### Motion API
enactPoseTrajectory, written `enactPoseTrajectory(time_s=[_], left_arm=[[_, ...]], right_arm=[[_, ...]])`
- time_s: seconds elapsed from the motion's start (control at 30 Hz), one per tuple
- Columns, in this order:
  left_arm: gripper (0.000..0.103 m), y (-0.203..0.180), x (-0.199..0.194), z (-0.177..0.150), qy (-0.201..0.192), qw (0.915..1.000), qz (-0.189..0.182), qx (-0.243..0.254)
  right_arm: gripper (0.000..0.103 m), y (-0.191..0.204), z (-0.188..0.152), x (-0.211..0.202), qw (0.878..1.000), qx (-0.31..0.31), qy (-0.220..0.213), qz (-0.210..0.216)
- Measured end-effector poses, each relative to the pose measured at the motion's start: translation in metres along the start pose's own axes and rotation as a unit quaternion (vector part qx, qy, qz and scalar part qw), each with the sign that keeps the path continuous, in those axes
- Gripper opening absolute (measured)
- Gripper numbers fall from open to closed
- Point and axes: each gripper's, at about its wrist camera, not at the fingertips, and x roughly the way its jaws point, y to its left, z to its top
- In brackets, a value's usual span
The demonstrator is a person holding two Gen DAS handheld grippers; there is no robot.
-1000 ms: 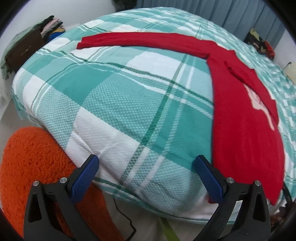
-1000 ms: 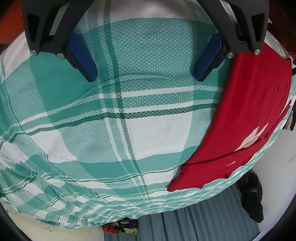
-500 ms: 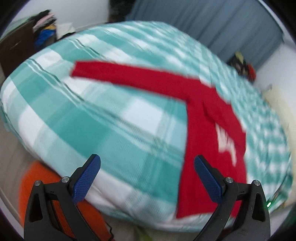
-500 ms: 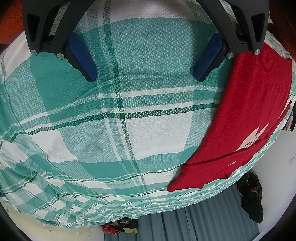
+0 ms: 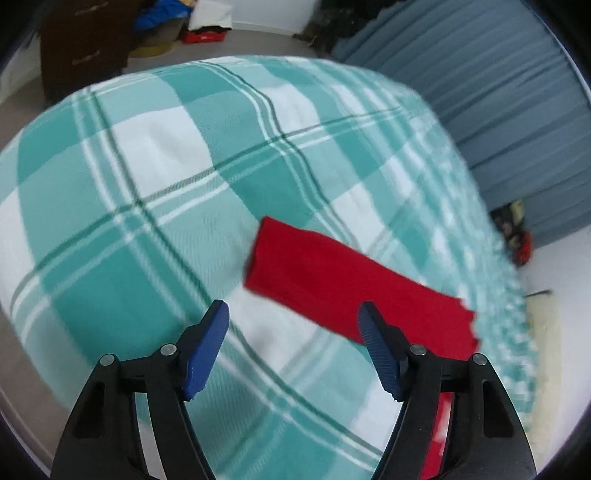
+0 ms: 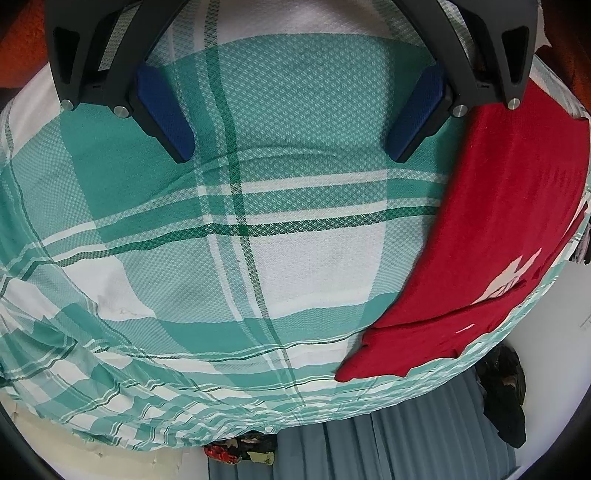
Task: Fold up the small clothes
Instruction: 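Grasp the outstretched sleeve with the left gripper and fold it onto the body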
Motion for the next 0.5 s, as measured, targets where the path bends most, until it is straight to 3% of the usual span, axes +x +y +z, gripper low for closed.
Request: enactPoseTrajectory(time_s=[0.1,0.23,0.3,0.33,0.37,0.43,0.5], left_arm=[[0.074,0.0,0.031,0.01,0.015,0.9994,0.032,-0.001],[0.069,0.003,0.057,0.016,0.021,0.9991,0.037,-0.004],[0.047,-0.001,0.061,0.018,0.021,0.9991,0.036,0.003],[0.012,-0.003,0.066,0.019,0.033,0.9988,0.035,0.006],[0.006,-0.006,0.068,0.018,0.043,0.9985,0.032,0.01],[0.006,-0.02,0.057,0.017,0.021,0.998,0.049,0.034],[0.005,-0.048,0.04,0.017,0.004,0.9976,0.036,0.059]], right_arm=[[0.103,0.0,0.0,0.0,1.0,0.0,-0.001,-0.002],[0.103,0.001,-0.001,0.0,1.0,-0.001,-0.003,-0.003],[0.103,0.001,-0.001,0.0,1.0,-0.001,-0.005,-0.006],[0.103,0.002,-0.001,0.001,1.0,-0.001,-0.006,-0.009],[0.103,0.002,-0.001,0.001,1.0,-0.001,-0.007,-0.011],[0.103,0.003,-0.001,0.002,1.0,0.0,-0.007,-0.013],[0.103,0.003,0.0,0.002,1.0,0.001,-0.007,-0.013]])
